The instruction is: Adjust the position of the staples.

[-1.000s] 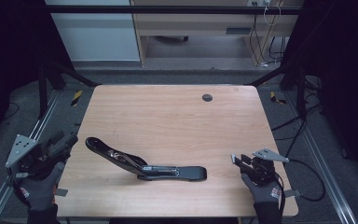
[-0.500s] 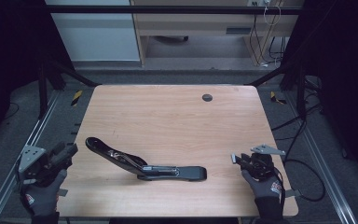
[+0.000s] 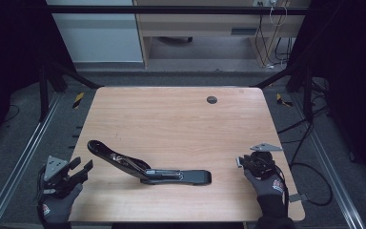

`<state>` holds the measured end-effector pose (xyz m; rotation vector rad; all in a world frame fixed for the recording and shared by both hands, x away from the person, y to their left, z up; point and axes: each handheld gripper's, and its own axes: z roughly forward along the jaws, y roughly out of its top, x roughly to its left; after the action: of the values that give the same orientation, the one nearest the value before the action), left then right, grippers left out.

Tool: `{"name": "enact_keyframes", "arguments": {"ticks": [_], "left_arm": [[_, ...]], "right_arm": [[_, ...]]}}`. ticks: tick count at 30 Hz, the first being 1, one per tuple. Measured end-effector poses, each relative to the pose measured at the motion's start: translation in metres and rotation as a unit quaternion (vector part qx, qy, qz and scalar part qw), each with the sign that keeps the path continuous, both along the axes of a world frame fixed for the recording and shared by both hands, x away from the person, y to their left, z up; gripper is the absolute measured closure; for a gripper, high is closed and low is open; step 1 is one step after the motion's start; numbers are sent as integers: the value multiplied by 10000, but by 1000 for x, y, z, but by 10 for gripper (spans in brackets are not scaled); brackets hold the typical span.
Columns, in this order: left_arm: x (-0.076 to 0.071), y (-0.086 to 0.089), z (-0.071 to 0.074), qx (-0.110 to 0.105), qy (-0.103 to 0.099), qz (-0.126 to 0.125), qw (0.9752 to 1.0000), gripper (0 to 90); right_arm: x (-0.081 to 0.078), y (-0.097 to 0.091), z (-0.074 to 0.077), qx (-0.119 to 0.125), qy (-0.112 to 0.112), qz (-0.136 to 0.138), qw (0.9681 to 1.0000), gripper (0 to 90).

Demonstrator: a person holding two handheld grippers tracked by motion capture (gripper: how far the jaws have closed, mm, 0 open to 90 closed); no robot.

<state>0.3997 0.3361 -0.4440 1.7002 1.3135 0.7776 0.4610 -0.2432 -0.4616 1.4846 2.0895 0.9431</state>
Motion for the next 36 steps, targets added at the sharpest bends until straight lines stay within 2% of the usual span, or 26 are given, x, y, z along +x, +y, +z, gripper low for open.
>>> {"name": "enact_keyframes", "arguments": {"ticks": [2,3,5,8,15,17,20,28,36], "left_arm": [[0,-3,-5,101,52,-20,9999,489],[1,-4,-8,124,76,-21,9999,489],[0,-5,-13,89,108,-19,9999,486],[-2,-7,-19,96,164,-2,9998,481],[-2,-13,-28,164,215,-74,9996,480],[-1,-15,-29,214,236,-106,9994,481],[-2,-16,-30,179,216,-118,9995,488],[0,-18,-32,211,285,-201,9992,490],[0,-18,-34,181,322,-187,9991,491]], "right_arm": [[3,0,-1,-56,44,-25,10000,729],[4,1,-2,6,95,-59,9999,728],[7,1,-4,-65,19,-38,10000,726],[10,4,-8,-17,139,-105,9998,727],[18,9,-12,-153,272,-153,9994,727],[21,10,-15,-255,308,-174,9990,726],[23,11,-18,-342,358,-189,9986,725],[26,14,-22,-415,500,-202,9977,722],[28,14,-24,-506,554,-246,9969,778]]}}
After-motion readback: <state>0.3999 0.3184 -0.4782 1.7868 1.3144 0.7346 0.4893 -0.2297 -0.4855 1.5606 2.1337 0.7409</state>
